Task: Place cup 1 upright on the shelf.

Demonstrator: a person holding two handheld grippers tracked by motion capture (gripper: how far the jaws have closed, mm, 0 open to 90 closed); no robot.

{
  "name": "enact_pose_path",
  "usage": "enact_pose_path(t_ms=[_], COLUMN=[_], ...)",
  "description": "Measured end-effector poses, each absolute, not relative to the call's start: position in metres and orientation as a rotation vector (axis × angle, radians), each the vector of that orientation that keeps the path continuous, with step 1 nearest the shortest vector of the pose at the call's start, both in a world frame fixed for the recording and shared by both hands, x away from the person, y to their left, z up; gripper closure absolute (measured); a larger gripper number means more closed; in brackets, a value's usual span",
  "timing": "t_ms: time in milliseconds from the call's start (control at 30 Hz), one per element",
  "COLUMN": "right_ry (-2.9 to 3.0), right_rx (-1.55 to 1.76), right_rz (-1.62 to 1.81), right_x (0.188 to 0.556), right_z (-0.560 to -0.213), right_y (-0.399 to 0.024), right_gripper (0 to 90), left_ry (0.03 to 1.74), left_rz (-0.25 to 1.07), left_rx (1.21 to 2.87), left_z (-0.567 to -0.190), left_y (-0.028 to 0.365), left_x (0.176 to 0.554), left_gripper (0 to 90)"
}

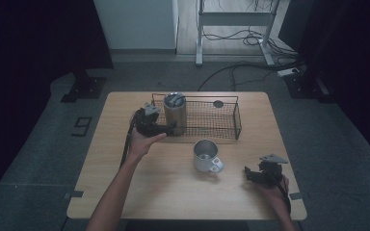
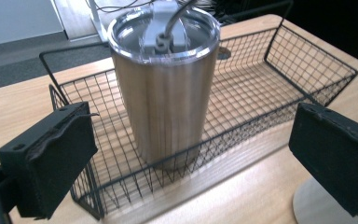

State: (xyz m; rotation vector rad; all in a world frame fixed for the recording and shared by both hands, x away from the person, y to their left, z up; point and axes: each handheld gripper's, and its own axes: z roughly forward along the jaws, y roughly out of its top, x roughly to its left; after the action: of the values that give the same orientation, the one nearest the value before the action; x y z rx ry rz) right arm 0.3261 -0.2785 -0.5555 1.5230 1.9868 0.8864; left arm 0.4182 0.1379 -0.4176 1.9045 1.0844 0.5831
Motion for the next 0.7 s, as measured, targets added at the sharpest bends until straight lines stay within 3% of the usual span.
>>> enact_pose_path(t_ms=[700], right_ry=[1.985], right_rx=[1.526], right_rz=[0.888], right_x=[0.326], right_z=[-0.556], right_y=[-0.278], right_gripper=[12.5], left_ry=[1.135], left_rz=[0.521], left_rx=[1.932], left_z=[-0.478], left_y=[0.176], left_x=[0.363], left_gripper=[3.3])
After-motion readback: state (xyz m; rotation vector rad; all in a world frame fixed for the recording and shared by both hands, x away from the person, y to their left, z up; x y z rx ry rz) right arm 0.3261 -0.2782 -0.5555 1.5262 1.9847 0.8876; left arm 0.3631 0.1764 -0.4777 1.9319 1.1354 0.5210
